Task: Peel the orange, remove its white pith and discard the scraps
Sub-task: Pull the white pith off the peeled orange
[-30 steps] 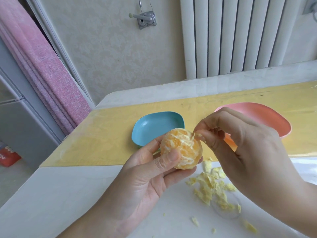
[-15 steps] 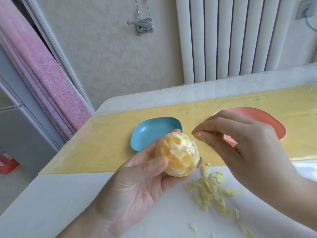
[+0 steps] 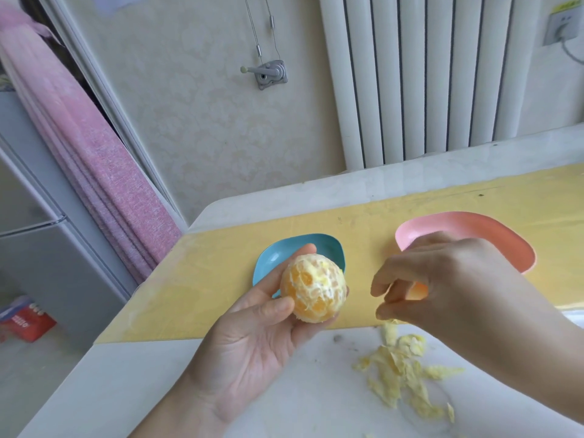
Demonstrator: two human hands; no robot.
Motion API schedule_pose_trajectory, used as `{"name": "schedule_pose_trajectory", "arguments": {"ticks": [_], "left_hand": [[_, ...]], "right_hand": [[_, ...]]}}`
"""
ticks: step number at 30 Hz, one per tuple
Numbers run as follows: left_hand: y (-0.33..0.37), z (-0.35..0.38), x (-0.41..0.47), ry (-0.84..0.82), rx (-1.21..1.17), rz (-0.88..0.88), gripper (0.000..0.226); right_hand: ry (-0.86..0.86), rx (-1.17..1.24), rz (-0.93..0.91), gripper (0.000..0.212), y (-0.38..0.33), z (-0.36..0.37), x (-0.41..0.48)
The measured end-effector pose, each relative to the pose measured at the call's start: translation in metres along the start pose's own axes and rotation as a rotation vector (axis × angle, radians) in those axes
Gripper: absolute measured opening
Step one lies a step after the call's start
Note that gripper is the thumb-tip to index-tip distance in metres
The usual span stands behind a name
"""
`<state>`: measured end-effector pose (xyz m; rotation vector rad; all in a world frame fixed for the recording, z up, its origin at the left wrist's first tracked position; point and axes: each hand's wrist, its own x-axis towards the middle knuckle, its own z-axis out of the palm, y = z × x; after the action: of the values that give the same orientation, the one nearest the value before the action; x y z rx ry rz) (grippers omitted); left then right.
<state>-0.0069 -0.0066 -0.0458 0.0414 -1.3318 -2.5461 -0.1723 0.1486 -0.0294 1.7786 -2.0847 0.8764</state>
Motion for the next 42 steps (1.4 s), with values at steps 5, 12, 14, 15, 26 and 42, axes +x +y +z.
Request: {"name": "schedule_pose_trajectory", "arguments": {"ticks": [5, 12, 14, 15, 26, 42], "left_hand": [[-0.001, -0.002, 0.001, -0.011, 0.003, 0.018, 0.066], [0.000, 0.000, 0.001, 0.031, -0.008, 0.009, 0.064], [0.000, 0.001, 0.002, 0.039, -0.007, 0.006, 0.063], [0.000, 0.001, 0.002, 0.036, -0.015, 0.002, 0.062], [-0.001, 0.004, 0.002, 0.075, -0.066, -0.021, 0.058], [-0.004, 0.011, 0.002, 0.140, 0.169, 0.093, 0.074]], "right_hand": [[-0.117, 0.027, -0.067, 0.018, 0.000, 0.001, -0.003], [-0.275, 0.018, -0.057, 0.049, 0.002, 0.004, 0.003], [-0.238, 0.038, 0.046, 0.030, -0.002, -0.002, 0.003], [-0.238, 0.042, 0.078, 0.023, -0.003, -0.004, 0.005], [-0.237, 0.002, 0.006, 0.030, 0.012, 0.003, 0.005], [0.249, 0.418, -0.118, 0.016, -0.007, 0.000, -0.001]]}}
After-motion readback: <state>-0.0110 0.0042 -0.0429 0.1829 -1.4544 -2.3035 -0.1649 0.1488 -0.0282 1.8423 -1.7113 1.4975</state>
